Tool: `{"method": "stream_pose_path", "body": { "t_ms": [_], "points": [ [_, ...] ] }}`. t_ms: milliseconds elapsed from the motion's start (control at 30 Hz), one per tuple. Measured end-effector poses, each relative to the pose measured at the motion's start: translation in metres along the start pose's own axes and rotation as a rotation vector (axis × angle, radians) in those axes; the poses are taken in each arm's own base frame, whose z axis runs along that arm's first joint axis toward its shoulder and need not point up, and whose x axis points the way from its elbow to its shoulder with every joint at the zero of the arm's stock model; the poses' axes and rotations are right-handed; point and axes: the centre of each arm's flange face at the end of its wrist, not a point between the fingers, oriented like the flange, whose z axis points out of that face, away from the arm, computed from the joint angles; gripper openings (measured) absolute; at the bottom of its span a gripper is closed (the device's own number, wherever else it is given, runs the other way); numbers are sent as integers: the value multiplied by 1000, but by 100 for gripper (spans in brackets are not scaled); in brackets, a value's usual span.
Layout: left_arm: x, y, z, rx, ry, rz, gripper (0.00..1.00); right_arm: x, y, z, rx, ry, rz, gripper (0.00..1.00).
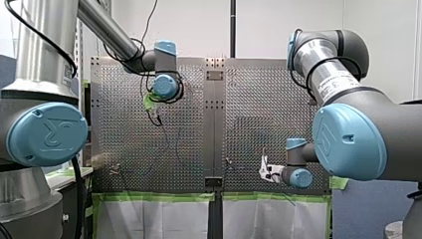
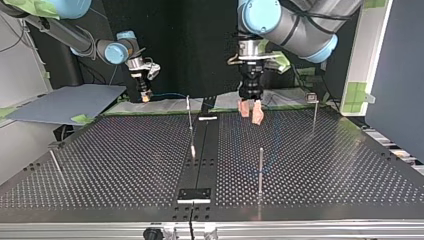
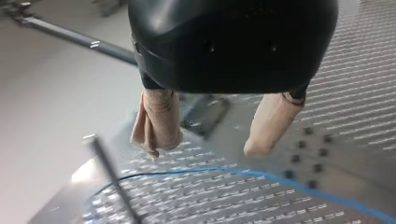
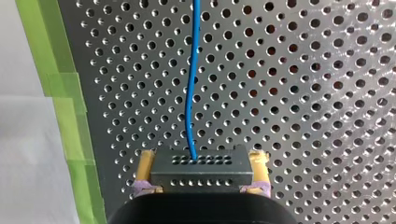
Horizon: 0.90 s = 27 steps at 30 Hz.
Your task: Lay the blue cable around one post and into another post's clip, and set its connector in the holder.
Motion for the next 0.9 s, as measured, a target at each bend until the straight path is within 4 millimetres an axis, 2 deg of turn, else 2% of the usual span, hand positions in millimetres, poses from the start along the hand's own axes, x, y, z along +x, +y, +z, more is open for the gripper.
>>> {"method": "stream_pose_path", "body": {
  "t_ms": [567,700,900],
  "points": [
    [-97,25,18,29,-214,-221,98,-3,-11,-1,12,-15,-2,0],
    [-106,35,26,34,-222,-211,98,-3,-11,-1,13,-14,-2,0],
    [-98,63,46,-10,-205,-167,98,-2,-13,-1,15,-13,-2,0]
  ]
}}
